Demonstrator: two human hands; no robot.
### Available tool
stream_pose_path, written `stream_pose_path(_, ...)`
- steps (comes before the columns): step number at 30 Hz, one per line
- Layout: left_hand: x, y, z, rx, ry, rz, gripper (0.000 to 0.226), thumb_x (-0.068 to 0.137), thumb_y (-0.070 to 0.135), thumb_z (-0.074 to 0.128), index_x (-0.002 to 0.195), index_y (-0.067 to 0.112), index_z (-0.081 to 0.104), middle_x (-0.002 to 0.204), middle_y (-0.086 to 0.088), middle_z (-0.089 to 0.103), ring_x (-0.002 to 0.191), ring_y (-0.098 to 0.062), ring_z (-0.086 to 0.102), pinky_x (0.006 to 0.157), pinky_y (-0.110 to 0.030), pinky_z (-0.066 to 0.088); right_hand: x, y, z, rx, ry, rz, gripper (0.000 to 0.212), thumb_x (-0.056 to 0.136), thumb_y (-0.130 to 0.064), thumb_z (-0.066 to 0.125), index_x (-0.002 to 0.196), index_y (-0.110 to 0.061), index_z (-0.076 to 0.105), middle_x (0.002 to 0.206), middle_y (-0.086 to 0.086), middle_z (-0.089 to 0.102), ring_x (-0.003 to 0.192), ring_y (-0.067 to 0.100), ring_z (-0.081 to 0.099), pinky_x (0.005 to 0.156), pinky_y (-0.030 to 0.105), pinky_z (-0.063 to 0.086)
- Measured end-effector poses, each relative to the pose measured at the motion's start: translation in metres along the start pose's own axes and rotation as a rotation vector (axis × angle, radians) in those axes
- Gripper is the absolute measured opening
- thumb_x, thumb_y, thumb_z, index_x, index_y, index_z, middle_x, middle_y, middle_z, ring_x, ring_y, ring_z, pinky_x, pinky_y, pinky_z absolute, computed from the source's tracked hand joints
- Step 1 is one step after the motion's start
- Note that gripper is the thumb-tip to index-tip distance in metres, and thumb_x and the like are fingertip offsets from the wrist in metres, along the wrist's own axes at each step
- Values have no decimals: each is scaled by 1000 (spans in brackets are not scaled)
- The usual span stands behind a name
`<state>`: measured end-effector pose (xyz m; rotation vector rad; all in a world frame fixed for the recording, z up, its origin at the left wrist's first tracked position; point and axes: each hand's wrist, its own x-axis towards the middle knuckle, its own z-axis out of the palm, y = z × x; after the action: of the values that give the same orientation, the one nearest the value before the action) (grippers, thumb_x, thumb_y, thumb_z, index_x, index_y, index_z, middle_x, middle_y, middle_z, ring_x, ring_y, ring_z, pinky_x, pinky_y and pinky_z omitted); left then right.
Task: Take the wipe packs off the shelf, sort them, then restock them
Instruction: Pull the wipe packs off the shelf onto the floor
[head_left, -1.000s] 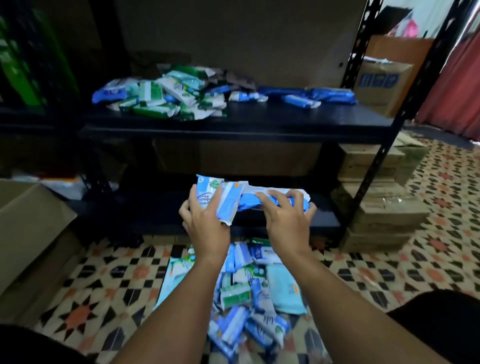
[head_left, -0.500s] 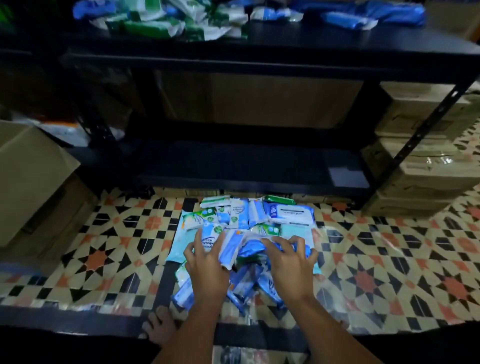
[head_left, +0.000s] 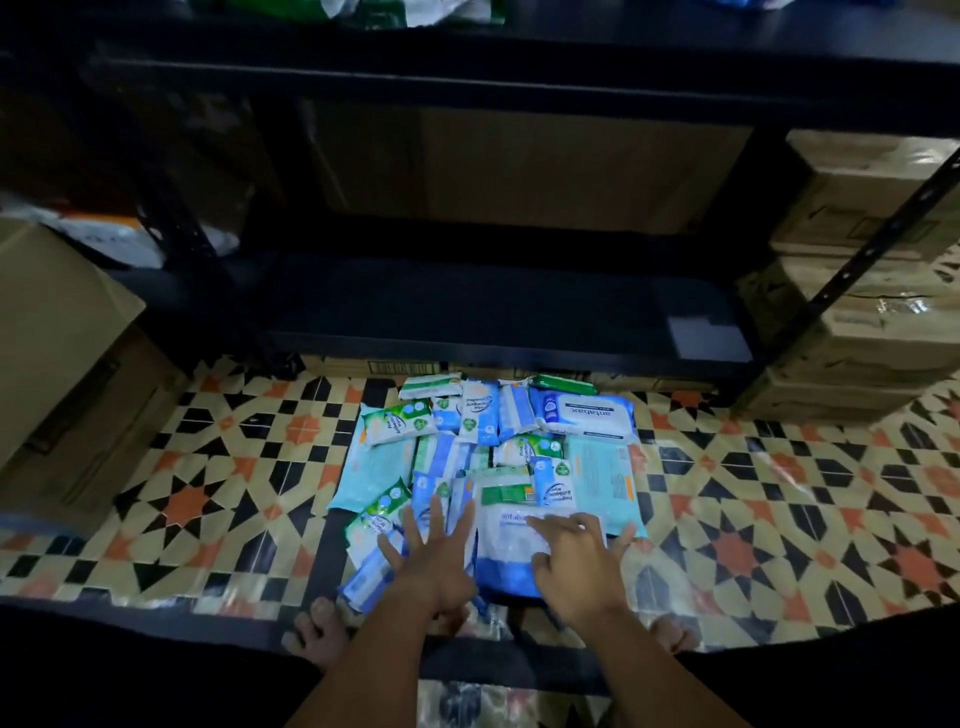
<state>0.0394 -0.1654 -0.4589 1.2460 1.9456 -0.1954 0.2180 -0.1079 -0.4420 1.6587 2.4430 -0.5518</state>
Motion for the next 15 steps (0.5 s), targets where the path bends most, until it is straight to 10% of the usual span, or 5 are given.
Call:
stream_pose_path(7,-3,31,-47,-44,219,75,84,95,15,53,158,45,5,169,3,-6,154,-31,-14,117,-67,-9,24,0,-55,56,156,65,49,96,-26,49,143,-40,50,147,-12,50,147,20,23,113,73,-6)
stream_pose_path(15,-21,131,-185,-99,921,407,56,91,16,56,144,36,47,133,8,55,124,-23,41,103,-42,27,65,9,-192,-20,736,48,33,86,-28,58,116,-31,70,111,-5,66,115,27,47,112,57,22)
